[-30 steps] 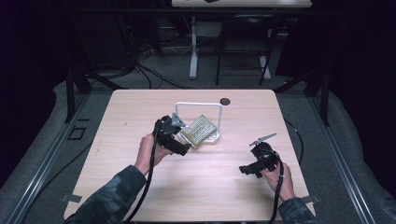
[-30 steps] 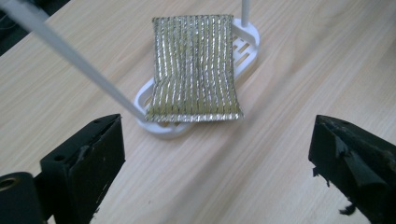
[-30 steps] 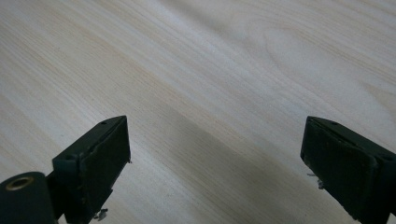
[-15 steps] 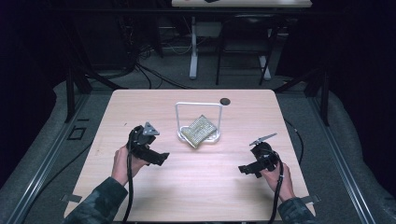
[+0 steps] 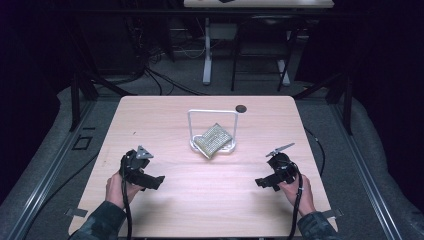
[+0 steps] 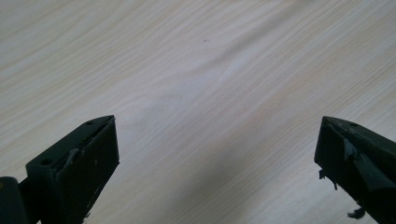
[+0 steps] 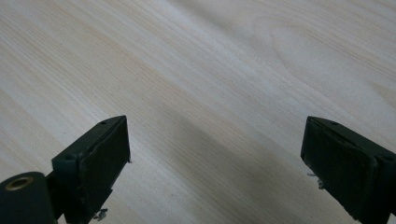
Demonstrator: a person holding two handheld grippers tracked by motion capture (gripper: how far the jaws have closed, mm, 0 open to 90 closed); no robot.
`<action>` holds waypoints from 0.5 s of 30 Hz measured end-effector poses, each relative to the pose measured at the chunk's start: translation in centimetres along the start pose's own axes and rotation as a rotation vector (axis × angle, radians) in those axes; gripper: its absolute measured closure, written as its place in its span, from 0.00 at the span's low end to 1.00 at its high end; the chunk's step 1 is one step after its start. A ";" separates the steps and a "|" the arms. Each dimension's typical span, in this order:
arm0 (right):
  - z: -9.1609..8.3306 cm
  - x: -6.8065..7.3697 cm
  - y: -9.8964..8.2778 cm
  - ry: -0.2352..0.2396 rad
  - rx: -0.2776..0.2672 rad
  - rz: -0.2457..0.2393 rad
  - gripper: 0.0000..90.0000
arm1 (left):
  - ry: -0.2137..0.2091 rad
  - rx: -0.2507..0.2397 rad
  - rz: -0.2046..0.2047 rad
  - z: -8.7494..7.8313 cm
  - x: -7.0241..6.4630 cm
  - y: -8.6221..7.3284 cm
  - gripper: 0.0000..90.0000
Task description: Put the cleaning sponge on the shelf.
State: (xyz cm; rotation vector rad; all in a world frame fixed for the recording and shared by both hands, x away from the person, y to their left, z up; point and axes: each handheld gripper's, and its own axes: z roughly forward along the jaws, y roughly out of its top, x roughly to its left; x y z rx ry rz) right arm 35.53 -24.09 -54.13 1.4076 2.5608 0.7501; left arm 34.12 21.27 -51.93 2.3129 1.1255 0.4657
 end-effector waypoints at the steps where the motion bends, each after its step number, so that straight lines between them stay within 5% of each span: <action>1: 0.0 0.0 0.0 0.003 -0.001 -0.002 0.08 | 0.004 0.014 0.002 0.2 0.2 -0.2 0.00; 15: 0.0 -0.3 -0.1 0.002 0.006 -0.005 0.09 | -0.015 0.081 0.009 2.2 1.0 -0.6 0.00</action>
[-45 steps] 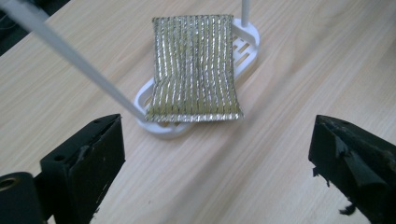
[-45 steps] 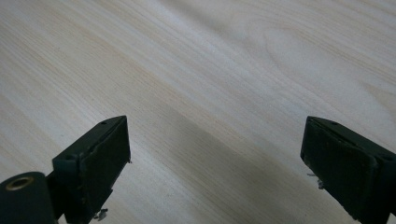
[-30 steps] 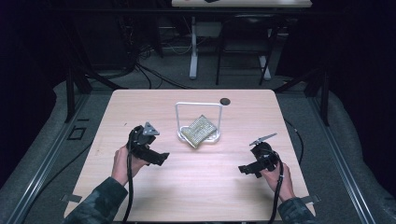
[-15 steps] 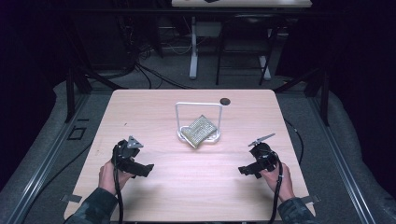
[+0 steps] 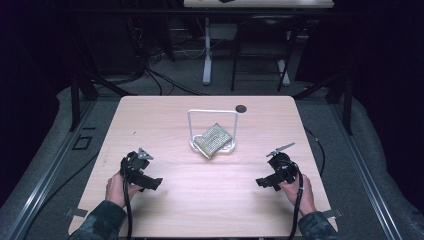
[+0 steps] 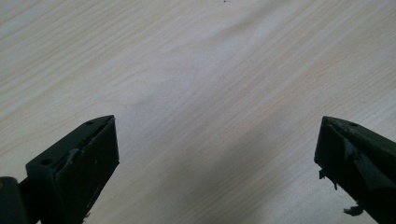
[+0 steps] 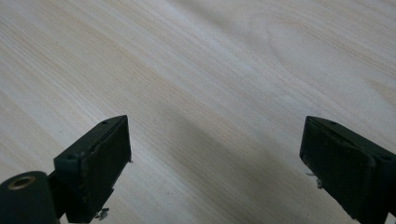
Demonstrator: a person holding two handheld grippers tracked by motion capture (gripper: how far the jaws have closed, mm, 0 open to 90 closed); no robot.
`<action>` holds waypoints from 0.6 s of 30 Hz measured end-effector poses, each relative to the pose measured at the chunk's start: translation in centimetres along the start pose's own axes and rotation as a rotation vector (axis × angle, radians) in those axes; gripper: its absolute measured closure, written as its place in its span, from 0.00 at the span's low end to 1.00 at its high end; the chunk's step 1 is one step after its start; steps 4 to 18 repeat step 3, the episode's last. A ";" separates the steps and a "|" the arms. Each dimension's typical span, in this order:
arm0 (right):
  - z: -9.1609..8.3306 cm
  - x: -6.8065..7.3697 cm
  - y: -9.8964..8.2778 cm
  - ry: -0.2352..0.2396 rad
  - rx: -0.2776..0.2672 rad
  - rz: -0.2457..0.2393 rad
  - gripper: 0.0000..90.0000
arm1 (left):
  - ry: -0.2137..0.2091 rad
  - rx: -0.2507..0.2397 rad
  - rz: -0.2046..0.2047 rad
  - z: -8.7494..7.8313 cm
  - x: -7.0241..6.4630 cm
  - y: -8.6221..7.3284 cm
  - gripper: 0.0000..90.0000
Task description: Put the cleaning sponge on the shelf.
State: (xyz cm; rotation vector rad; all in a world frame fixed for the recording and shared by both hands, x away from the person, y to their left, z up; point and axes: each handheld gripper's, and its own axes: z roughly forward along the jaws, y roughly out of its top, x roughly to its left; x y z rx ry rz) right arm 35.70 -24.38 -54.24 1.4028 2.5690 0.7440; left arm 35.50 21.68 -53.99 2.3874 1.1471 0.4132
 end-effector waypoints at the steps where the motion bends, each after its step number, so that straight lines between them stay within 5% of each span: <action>1: 0.0 0.1 0.0 0.001 0.000 0.006 0.09 | -0.002 0.001 0.000 0.0 0.0 0.0 0.00; 18: 0.0 0.1 0.0 0.000 0.000 0.003 0.09 | -0.002 0.001 -0.002 0.0 0.0 0.0 0.00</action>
